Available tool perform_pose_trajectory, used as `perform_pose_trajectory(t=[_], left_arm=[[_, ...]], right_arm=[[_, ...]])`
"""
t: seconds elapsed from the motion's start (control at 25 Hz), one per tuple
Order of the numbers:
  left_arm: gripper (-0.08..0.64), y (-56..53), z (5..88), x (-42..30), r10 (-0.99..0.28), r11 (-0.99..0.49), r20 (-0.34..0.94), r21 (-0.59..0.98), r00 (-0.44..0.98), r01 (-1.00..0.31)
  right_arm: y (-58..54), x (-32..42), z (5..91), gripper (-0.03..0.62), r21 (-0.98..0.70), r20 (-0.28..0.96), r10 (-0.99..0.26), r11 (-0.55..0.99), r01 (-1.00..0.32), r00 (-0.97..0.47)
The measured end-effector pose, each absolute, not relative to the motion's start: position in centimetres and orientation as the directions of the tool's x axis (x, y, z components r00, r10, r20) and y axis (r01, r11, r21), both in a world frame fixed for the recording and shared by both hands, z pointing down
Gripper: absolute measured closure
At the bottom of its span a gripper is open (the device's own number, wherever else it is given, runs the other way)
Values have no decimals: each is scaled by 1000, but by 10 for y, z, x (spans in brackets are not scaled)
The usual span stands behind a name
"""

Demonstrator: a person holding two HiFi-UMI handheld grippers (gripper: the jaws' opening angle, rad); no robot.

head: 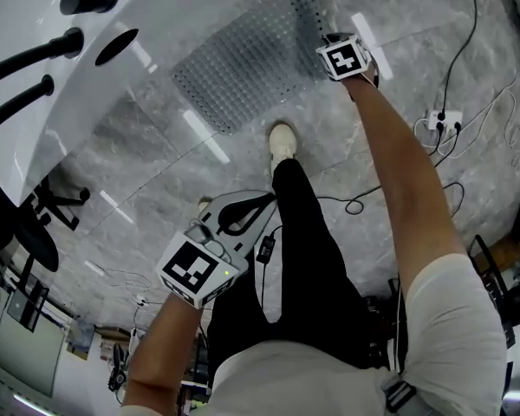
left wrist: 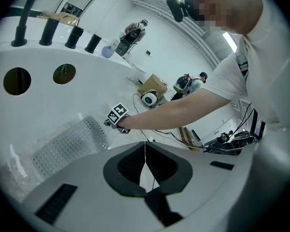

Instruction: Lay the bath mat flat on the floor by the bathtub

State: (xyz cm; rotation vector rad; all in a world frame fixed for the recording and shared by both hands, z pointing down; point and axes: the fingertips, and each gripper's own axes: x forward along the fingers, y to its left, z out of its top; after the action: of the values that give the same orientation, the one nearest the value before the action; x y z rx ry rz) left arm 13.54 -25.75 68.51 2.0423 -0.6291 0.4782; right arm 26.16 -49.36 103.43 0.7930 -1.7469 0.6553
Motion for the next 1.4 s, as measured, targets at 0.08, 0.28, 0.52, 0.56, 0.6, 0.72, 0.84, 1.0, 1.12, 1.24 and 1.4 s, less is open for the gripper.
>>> perform_pose_trajectory(t=[0.08,0.28,0.52,0.56,0.6,0.72,0.84,1.0,1.12,1.24,1.4], left_arm=[[541,-261,682,140,-244,-456,556,657,794,-600],[541,-268,663,156,-226,-496,548,647,805,-579],[541,-275,627,167,-230,-555,531,616,815,-558],[541,-276,621,168,-233,-564,528,611,817,-556],[541,-275,614,170,-235,-571,524,607,819,-553],[541,-272,593,173,-239,-591,508,600,827,-539],[541,-262,574,172,-234,-620,493,589,838,-519],[541,-244,548,162,-236,-649,478,571,846,-503],[541,-224,531,149,-235,-673,485,544,842,-501],[541,-199,509,135,-231,-699,491,517,840,-494],[541,-175,479,109,-259,-732,504,454,824,-508]], right_arm=[[-491,275,1030,543,-46,959,-193,616,-786,-208],[-477,303,1007,546,-64,961,-183,583,-810,-208],[-452,314,959,549,-105,949,-185,576,-811,-255],[-447,313,950,549,-114,946,-186,575,-810,-265],[-440,313,941,551,-122,943,-186,576,-808,-275],[-422,314,915,554,-125,937,-196,583,-802,-289],[-406,312,888,558,-134,924,-223,573,-809,-311],[-379,305,839,558,-155,903,-265,532,-832,-338],[-351,294,805,560,-199,882,-281,503,-841,-378],[-320,282,768,560,-243,857,-310,461,-854,-411],[-287,261,718,565,-271,835,-334,443,-855,-438]])
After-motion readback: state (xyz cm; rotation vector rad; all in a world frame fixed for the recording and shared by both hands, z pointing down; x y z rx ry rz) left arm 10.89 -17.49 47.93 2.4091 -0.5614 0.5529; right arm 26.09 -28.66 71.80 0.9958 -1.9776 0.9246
